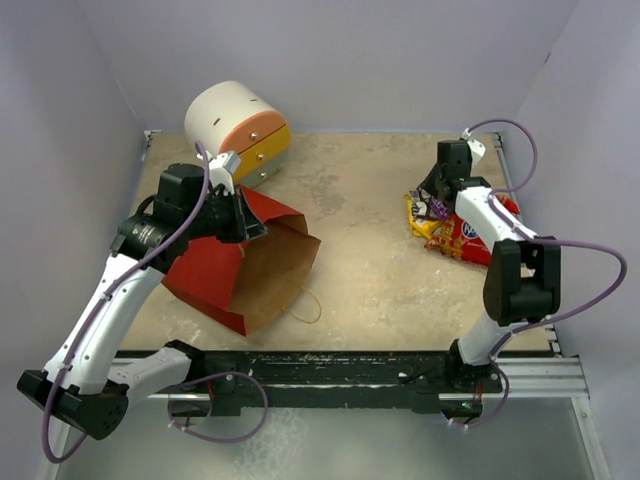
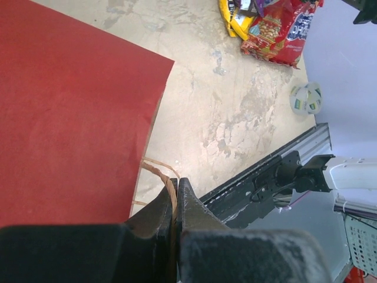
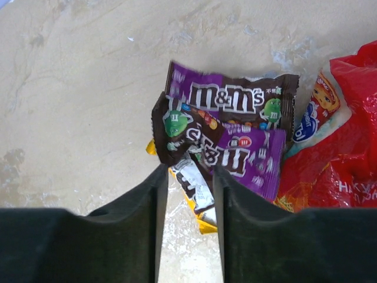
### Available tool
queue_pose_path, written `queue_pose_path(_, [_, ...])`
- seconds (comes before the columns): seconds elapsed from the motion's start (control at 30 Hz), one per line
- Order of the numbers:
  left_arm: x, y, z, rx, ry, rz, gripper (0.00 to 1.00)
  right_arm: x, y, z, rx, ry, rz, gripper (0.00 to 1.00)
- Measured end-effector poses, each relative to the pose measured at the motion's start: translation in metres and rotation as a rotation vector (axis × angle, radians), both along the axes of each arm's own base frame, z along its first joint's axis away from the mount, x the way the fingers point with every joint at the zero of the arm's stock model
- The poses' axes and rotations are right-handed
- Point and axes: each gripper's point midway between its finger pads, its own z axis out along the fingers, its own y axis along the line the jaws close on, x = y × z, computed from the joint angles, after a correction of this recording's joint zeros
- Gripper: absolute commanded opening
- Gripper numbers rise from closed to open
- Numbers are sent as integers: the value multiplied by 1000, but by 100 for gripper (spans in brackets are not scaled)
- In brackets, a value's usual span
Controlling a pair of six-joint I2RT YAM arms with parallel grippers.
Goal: Take the snacks out of the paper bag
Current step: Place the snack at the center of the board, then take out the snack from the paper bag.
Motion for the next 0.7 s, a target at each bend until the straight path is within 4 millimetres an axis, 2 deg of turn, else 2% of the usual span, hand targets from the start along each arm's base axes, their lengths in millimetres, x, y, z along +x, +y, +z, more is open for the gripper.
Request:
queue_pose_path(0.17, [2, -10, 6, -39, -13, -42, 0, -14, 4, 15, -5, -15, 63, 63])
queue_pose_path(0.33, [1, -24, 12, -98, -12, -112, 0, -54, 20, 48, -10, -105, 242, 70])
queue_pose_path(0.4, [0, -31, 15, -128, -3, -141, 0, -68, 31, 54, 10, -141, 312, 71])
queue_pose_path(0.47, [-1, -35, 18, -149, -3, -163, 0, -84, 45, 49, 31, -153, 382, 71])
queue_pose_path(0.57, [-5, -39, 23, -179, -5, -188, 0, -115, 77, 32, 62, -131, 496, 72])
queue_pose_path(0.7, [-14, -39, 20, -196, 10, -202, 0, -153, 140, 24, 119, -136, 705, 72])
